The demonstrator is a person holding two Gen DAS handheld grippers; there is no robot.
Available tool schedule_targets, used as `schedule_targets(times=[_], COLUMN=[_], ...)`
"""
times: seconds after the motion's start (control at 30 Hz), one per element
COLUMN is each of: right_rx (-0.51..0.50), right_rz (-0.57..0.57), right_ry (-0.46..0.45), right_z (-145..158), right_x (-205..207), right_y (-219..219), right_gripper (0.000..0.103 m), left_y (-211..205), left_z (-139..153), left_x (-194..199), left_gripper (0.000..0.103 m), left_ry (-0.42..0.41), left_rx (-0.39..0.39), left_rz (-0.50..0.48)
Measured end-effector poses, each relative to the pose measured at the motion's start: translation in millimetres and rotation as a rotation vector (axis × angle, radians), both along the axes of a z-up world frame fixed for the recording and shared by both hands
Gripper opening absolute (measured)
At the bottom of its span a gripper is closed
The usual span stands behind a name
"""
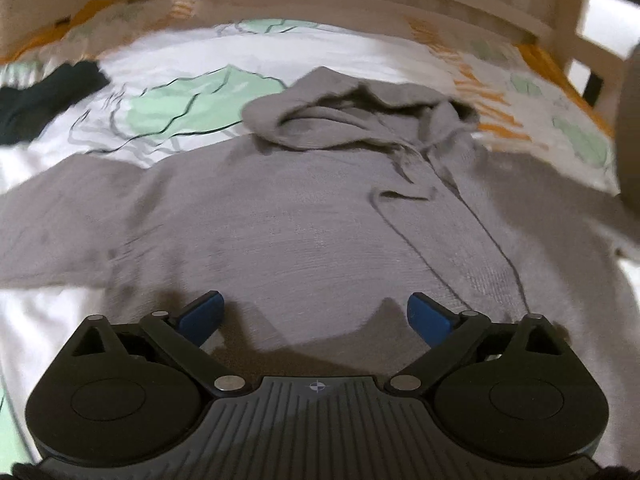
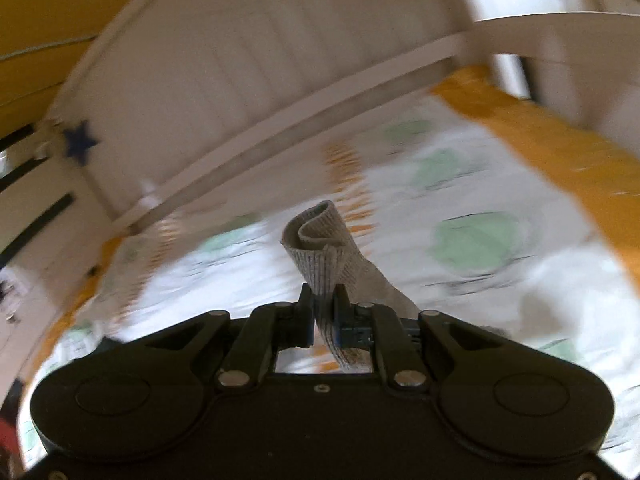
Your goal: Fold large clothes
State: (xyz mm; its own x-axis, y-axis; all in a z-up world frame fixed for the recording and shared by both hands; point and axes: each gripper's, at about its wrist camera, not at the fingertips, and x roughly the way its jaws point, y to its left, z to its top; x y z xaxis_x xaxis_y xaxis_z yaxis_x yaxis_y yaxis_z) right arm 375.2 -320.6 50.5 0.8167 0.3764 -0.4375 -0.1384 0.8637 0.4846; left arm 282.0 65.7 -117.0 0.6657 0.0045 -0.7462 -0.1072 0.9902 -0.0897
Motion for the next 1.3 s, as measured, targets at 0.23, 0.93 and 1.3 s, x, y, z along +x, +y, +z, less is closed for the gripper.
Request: schedule_targets(times=[0.23,0.93,1.3], right_rx=[0.049,-0.206,-0.434], right_rz=[0.193,0.355,0.167], right_ry=[-0.009,0.006,-0.065], right_z=[-9.3,-107.5,-115.2], right_x=[0.7,-55.1,-75.3], right_y=[109.2,226.5,113.7], right_gripper=[0.015,0.065,0.078], left_y=[58.8,116.6,83.2], left_z=[13.2,25.9,8.7], left_x=[-24.8,-24.5,25.0], left_gripper=[0.099,0.099,0.094], left_ry=[0.010,0.003,0.054], left_rx=[-0.070,-0.271,-0.279], left_rz=[0.068,0.073,0.039])
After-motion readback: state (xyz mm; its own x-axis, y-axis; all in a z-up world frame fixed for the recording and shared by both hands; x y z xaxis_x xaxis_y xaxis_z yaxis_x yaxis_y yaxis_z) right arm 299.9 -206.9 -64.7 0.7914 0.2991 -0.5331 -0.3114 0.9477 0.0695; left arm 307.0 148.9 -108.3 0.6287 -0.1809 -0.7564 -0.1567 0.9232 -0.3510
